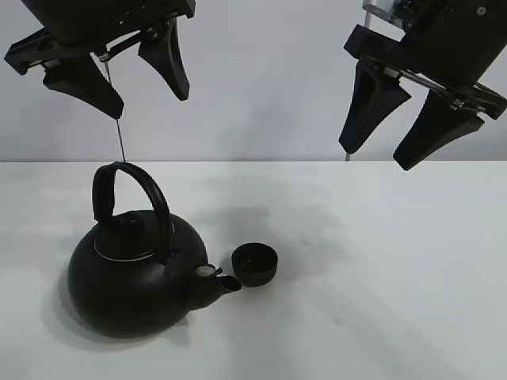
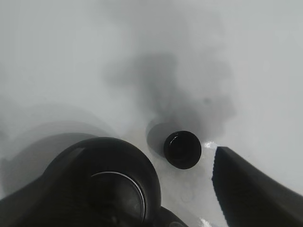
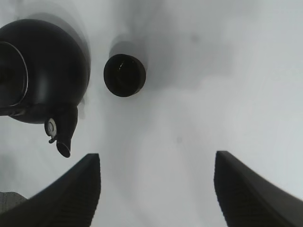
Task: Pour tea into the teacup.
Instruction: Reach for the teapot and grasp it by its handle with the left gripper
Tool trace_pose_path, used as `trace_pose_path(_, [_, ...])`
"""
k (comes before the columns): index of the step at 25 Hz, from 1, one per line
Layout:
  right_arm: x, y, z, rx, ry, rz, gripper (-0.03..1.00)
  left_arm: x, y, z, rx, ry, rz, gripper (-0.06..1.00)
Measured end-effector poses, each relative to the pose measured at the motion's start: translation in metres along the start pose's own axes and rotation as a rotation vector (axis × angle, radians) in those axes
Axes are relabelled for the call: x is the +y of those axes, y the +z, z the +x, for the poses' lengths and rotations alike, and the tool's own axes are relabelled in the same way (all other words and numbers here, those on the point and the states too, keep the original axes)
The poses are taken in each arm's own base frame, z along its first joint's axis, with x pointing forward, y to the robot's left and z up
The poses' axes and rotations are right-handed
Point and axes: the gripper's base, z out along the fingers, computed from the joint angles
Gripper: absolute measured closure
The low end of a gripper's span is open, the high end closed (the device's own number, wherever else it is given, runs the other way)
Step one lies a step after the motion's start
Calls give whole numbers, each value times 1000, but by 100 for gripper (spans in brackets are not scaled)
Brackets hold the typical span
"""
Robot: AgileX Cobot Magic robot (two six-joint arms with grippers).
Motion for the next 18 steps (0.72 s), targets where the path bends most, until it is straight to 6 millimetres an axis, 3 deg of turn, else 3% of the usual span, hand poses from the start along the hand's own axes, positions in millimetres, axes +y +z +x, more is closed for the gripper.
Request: trace_pose_path(18, [0, 0, 1, 12, -4, 3, 50, 0, 0, 0, -1, 0, 0, 42])
